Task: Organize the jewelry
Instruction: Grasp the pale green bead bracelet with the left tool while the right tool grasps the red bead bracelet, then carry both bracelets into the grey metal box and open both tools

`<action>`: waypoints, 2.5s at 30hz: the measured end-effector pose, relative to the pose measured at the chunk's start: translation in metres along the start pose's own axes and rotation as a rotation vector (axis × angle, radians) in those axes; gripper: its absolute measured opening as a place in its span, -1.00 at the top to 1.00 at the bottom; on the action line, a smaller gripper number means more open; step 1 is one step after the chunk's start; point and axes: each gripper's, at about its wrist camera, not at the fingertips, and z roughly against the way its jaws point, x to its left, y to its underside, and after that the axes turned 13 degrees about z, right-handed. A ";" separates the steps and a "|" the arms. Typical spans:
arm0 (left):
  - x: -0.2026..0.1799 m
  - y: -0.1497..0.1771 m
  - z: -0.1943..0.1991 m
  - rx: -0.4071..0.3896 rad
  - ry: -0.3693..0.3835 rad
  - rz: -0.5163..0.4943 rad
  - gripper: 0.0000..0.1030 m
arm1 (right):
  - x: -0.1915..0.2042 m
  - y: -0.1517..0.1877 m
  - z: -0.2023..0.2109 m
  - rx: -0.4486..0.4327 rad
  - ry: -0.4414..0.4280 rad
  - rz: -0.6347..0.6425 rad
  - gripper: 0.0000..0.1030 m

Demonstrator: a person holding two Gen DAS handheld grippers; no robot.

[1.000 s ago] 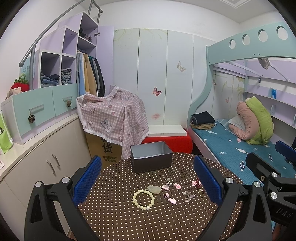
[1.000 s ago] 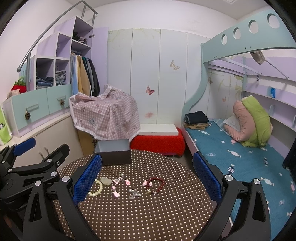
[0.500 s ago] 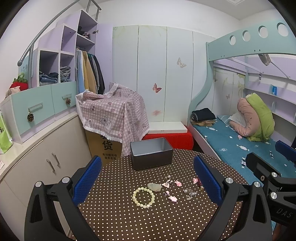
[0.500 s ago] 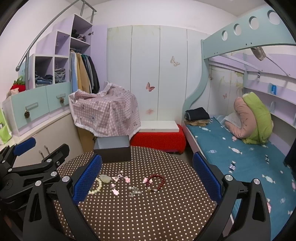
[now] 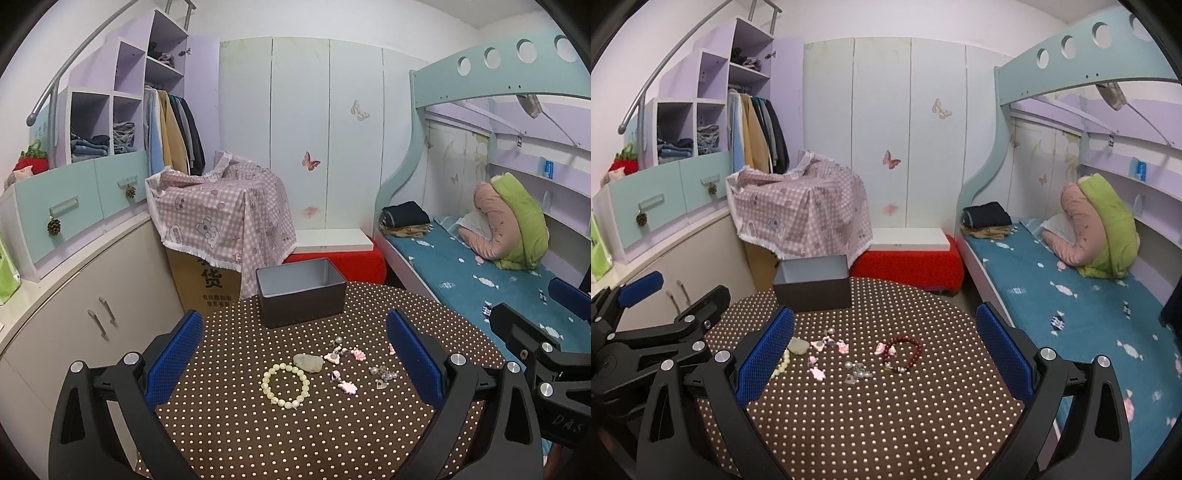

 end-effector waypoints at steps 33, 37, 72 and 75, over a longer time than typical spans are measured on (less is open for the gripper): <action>0.077 0.077 -0.163 0.524 -0.128 0.124 -0.51 | -0.016 0.084 -0.127 0.325 -0.075 -0.059 -0.85; 0.074 0.076 -0.168 0.518 -0.159 0.064 -0.06 | -0.011 0.083 -0.137 0.340 -0.090 -0.051 -0.85; 0.058 0.005 -0.124 0.401 0.203 0.098 0.85 | -0.039 0.046 -0.201 0.370 -0.245 -0.045 0.84; 0.053 -0.016 -0.123 0.379 0.243 0.093 0.85 | -0.037 0.019 -0.187 0.308 -0.260 -0.026 0.84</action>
